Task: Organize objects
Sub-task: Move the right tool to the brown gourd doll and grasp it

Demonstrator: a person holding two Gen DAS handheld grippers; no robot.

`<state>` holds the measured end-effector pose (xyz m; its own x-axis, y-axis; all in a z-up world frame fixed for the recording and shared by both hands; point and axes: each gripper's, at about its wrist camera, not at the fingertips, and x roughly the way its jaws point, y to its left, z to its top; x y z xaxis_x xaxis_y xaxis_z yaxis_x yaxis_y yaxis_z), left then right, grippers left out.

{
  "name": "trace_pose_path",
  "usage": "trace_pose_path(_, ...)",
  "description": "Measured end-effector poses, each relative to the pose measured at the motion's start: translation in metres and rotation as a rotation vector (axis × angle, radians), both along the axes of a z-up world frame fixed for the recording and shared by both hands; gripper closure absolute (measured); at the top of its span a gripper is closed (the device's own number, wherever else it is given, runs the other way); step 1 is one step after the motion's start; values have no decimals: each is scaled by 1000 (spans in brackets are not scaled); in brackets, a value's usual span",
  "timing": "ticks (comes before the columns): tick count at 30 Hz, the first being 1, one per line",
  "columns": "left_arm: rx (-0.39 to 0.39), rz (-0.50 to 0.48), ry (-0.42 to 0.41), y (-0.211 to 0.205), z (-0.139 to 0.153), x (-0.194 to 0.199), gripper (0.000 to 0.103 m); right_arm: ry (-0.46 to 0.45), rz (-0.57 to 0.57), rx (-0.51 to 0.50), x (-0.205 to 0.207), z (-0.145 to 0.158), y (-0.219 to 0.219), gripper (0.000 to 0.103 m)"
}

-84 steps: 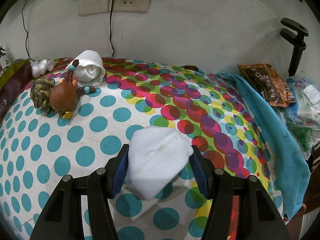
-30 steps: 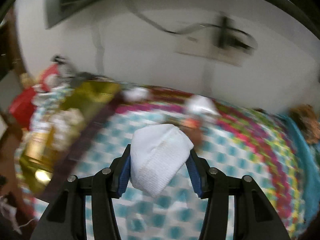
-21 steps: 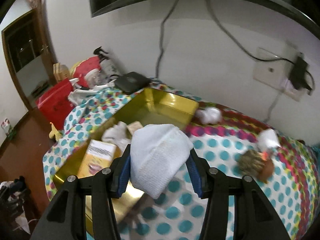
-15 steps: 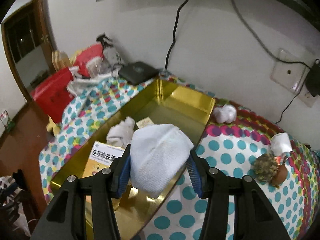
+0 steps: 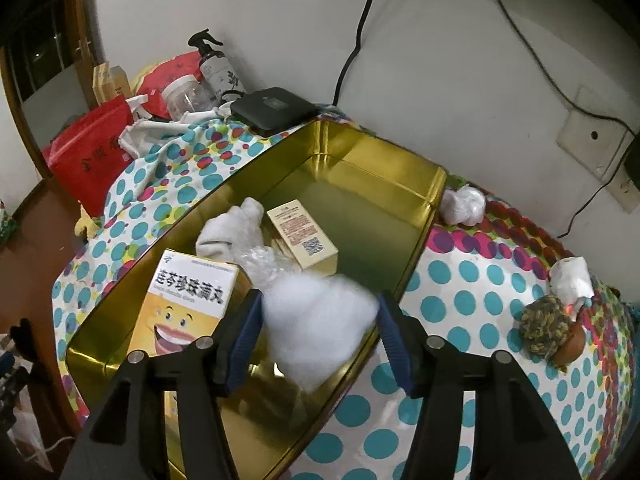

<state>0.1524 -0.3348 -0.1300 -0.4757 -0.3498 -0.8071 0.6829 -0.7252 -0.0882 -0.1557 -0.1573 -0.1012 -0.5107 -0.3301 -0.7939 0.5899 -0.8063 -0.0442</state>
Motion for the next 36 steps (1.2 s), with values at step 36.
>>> trace_pose_path(36,-78,-259,44,85,35,-82,43,21,-430,-60,-69,-31,243,45)
